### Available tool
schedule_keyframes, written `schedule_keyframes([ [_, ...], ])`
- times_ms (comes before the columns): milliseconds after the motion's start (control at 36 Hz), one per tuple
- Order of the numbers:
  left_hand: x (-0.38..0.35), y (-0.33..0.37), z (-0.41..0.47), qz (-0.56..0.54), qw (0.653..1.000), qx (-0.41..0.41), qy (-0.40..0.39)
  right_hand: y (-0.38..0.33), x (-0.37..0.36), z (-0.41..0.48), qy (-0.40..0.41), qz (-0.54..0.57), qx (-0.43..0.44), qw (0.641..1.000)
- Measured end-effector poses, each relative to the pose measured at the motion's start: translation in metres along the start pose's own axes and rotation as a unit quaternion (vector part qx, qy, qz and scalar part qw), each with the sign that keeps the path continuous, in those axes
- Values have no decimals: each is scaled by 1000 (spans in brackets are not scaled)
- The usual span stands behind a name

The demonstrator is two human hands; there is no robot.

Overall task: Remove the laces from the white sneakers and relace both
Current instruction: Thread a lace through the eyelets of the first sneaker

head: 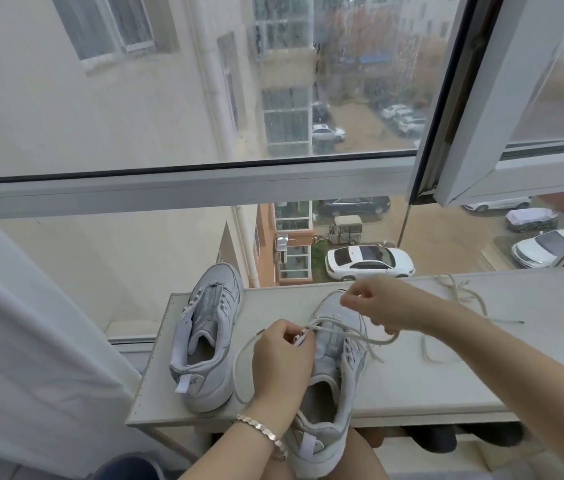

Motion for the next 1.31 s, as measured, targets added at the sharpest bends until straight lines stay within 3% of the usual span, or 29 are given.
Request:
schedule_keyframes([
  [83, -3, -1, -4, -38, 999, 11, 5, 4, -6, -1, 46, -128, 26, 990],
  [222, -8, -3, -10, -97, 995, 38, -7, -28, -20, -4, 94, -120, 158, 976],
  [389, -8, -7, -10, -106, 993, 16, -47, -30, -41, 3, 79, -263, 130, 953],
  [472, -6, -2, -13, -83, 995, -23, -41, -44, -46, -6, 102, -249, 210, 940],
  [528, -4, -2, -14, -71, 997, -31, -22, -57, -46, -20, 125, -173, 279, 936],
  [611, 0, 3, -15, -42, 998, -34, 14, -92, -33, -52, 159, 33, 349, 923],
  [722, -1, 5, -12, -55, 998, -27, 33, -139, 1, -92, 149, 290, 424, 845],
  [778, -2, 0, -9, -54, 998, -18, 29, -130, 35, -94, 172, 435, 402, 788],
  [806, -3, -2, -8, -58, 998, -15, 27, -114, 49, -87, 193, 485, 353, 776],
  [833, -3, -4, -7, -64, 998, -9, 24, -95, 58, -78, 210, 502, 288, 788],
  [861, -3, -5, -6, -71, 997, -2, 25, -75, 62, -68, 227, 469, 217, 826],
  [917, -2, -7, -5, -89, 996, 2, 30, -33, 60, -54, 232, 277, 83, 929],
  [972, -4, -6, -6, -102, 995, 3, 23, 1, 45, -46, 173, 75, -13, 982],
  [1056, -7, -2, -10, -100, 995, 0, 13, 22, 16, -39, 105, -110, -61, 986],
  [1167, -8, -2, -11, -102, 995, -4, 5, -3, -5, -26, 148, -97, 18, 984],
  [1306, -9, -1, -11, -88, 996, -26, -20, -27, -45, -1, 67, -233, 70, 968],
])
Point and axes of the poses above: each hand's wrist, its own z-axis towards the middle knuckle, its own x-axis out of the back of the hand, y = z × x, the point moved 9 cm from there along z, towards the middle knuckle, and after that the axes turned 6 degrees about x, right-handed, at the moved point
